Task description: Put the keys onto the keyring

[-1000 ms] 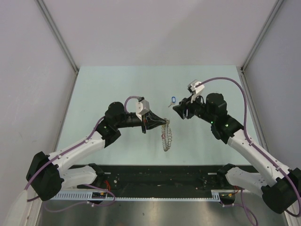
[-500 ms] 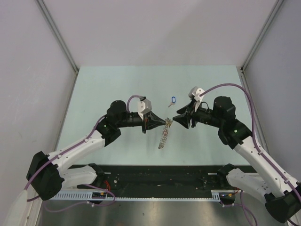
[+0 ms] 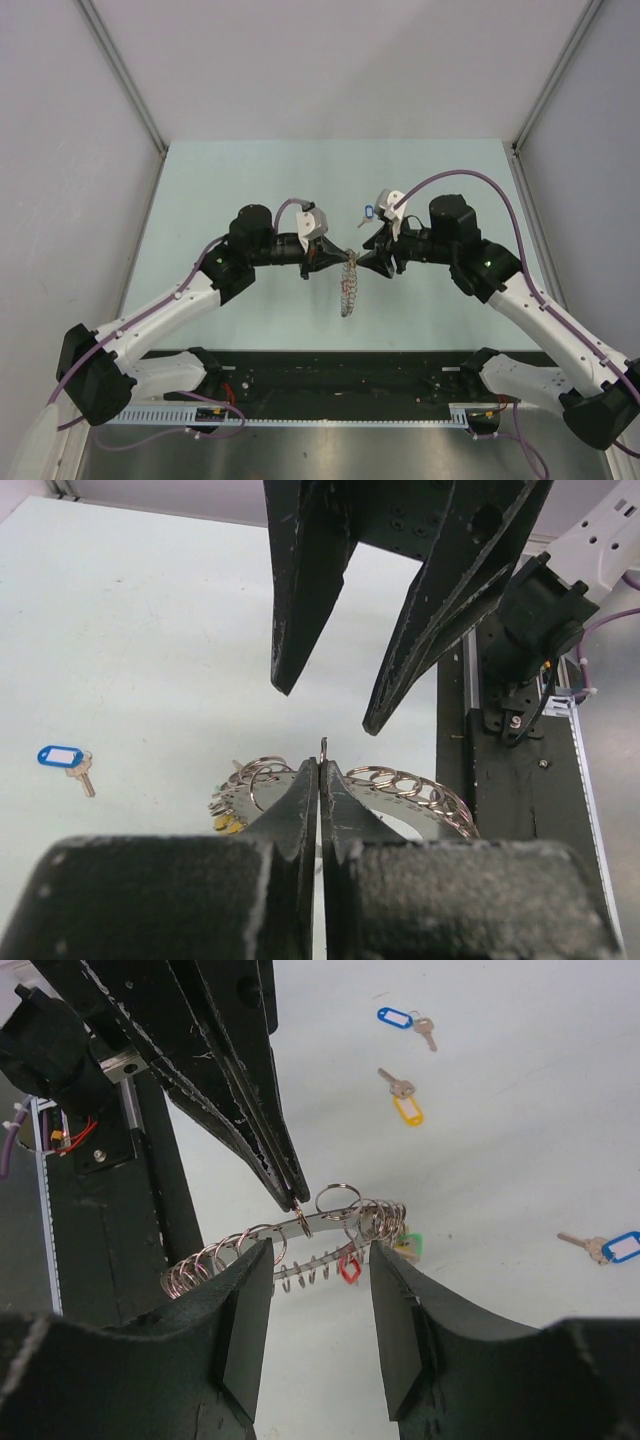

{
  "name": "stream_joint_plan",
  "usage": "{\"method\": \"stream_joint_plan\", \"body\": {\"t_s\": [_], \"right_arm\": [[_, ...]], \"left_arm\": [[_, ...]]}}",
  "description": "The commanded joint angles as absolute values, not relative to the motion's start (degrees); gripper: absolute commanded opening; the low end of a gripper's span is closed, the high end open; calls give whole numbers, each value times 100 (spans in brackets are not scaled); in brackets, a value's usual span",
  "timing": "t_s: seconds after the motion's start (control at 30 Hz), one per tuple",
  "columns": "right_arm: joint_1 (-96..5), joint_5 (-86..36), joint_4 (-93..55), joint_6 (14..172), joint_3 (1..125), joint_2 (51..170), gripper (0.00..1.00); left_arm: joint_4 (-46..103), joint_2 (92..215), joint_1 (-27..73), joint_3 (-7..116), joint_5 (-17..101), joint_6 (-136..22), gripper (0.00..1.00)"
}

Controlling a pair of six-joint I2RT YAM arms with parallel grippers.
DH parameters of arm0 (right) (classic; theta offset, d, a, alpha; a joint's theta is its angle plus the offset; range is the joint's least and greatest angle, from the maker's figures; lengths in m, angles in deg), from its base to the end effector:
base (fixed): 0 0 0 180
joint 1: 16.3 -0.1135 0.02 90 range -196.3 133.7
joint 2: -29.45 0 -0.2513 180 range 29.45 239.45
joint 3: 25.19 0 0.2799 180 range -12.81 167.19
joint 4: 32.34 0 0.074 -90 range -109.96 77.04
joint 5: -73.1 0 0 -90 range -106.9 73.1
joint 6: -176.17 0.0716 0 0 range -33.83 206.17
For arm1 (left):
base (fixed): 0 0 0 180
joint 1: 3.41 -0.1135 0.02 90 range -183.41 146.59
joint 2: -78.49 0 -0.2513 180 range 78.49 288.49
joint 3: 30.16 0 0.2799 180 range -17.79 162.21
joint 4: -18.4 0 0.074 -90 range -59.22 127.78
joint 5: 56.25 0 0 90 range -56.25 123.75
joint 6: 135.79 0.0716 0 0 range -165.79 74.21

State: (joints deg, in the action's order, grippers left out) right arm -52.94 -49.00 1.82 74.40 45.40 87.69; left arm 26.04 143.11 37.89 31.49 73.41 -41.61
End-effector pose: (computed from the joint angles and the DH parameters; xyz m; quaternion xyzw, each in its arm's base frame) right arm 0.2069 0.2013 0.3370 -0.4677 0.6623 0.3396 0.4768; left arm 0.2093 -0.2447 0.3023 0.4796 0.5838 -0.4387 0.4865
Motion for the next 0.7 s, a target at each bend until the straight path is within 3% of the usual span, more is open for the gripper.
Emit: {"method": "stream_joint_plan", "body": {"t_s": [0.0,0.67], "right_arm": [[-5400,-4837,342,7176,4924,8877,48],[-5708,-4819,711,6684,5240,9431,40]], "left_arm": [[2708,14186,3816,3503,7356,-3850,0],[2893,14080,3825,3591,7514,-3771,0]]}}
